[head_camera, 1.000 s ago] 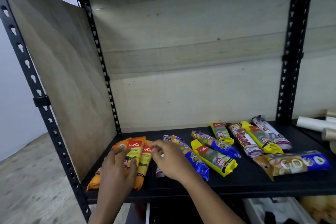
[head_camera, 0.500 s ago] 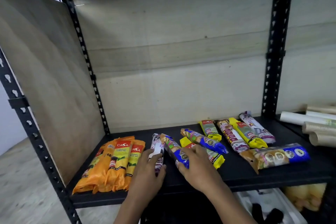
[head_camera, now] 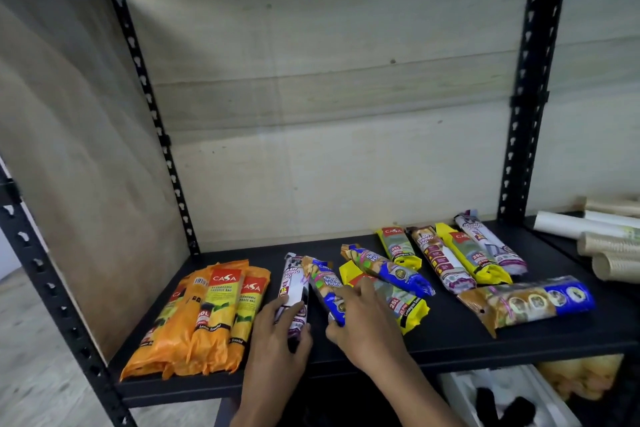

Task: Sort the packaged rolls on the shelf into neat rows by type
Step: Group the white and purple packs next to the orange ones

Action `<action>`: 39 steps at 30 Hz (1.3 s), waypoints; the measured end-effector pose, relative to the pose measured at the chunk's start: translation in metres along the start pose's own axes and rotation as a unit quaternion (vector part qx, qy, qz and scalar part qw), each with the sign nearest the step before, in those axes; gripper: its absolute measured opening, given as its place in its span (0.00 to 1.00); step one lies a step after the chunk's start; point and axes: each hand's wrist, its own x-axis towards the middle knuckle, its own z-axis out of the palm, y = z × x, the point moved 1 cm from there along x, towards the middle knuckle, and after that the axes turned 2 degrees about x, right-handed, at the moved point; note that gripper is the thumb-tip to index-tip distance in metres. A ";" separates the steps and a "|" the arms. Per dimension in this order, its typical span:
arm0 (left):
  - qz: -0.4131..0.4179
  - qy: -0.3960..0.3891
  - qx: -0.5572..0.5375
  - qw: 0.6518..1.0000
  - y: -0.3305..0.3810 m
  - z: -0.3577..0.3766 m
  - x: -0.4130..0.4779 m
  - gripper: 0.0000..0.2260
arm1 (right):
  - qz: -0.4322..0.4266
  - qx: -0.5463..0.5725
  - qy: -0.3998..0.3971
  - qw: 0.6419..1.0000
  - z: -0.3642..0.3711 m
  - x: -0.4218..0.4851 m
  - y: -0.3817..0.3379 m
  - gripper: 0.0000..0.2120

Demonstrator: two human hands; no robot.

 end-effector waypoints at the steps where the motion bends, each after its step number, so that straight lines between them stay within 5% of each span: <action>1: 0.002 0.005 -0.006 1.000 -0.002 0.001 0.001 0.20 | 0.003 0.029 0.005 1.000 -0.001 0.001 0.001 0.25; 7: 0.003 0.028 -0.029 0.999 0.000 -0.001 -0.003 0.20 | 0.000 0.126 0.032 0.991 -0.021 0.024 0.003 0.18; 11: 0.012 0.044 -0.034 0.998 0.001 -0.003 -0.005 0.17 | -0.017 0.090 0.051 0.994 -0.035 0.062 -0.007 0.19; 22: 0.074 0.065 -0.032 0.995 -0.002 -0.003 -0.004 0.16 | -0.124 -0.024 -0.101 0.987 0.001 0.176 0.010 0.18; 39: 0.064 0.046 -0.025 0.997 0.000 -0.002 -0.006 0.16 | -0.134 -0.086 -0.077 0.984 0.048 0.203 0.015 0.18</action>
